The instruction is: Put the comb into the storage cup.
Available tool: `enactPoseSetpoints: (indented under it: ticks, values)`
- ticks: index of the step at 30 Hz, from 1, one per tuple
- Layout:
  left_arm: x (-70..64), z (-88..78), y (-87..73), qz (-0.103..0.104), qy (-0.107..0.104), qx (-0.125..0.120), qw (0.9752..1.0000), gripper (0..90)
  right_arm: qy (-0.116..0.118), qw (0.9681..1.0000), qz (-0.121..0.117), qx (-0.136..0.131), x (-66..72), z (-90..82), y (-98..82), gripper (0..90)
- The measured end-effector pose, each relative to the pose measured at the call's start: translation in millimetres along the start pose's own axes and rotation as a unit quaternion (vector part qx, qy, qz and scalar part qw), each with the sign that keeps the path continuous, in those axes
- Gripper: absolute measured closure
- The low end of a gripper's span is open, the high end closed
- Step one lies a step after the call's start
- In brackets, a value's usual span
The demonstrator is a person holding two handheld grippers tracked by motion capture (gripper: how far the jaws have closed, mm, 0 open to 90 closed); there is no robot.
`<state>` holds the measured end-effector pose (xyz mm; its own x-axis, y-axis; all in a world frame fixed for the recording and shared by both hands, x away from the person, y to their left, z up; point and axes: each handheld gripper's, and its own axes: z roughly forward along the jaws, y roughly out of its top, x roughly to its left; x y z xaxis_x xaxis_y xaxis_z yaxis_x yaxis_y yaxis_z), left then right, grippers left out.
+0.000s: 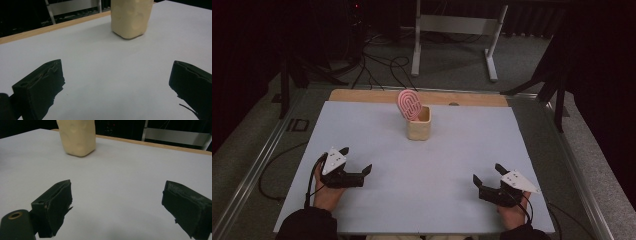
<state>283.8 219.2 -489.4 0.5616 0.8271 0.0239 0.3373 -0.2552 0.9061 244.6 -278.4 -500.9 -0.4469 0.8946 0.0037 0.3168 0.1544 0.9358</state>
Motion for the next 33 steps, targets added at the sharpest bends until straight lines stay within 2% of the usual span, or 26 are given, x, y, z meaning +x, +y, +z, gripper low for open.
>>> enactPoseSetpoints:
  ticks: [13, 17, 22, 33]
  values:
    - [5.1, -13.1, -9.1, -0.012, 0.017, -0.019, 0.9996, 0.2, 0.005, 1.0000, -0.002, 0.000, 0.4, 1.0, 1.0, 9.1]
    - [4.5, -13.4, -9.2, -0.022, 0.021, -0.035, 0.9989, 0.2, 0.006, 1.0000, -0.004, 0.001, -0.2, 1.7, 0.7, 9.1]
    - [2.5, -13.0, -8.9, -0.019, 0.031, -0.044, 0.9984, 0.2, 0.005, 1.0000, -0.006, 0.005, -1.5, 3.7, -0.2, 9.1]
    - [6.5, -16.6, -9.5, -0.031, 0.052, -0.058, 0.9964, 0.1, 0.009, 0.9999, -0.010, 0.009, 0.1, 5.8, -0.7, 9.1]
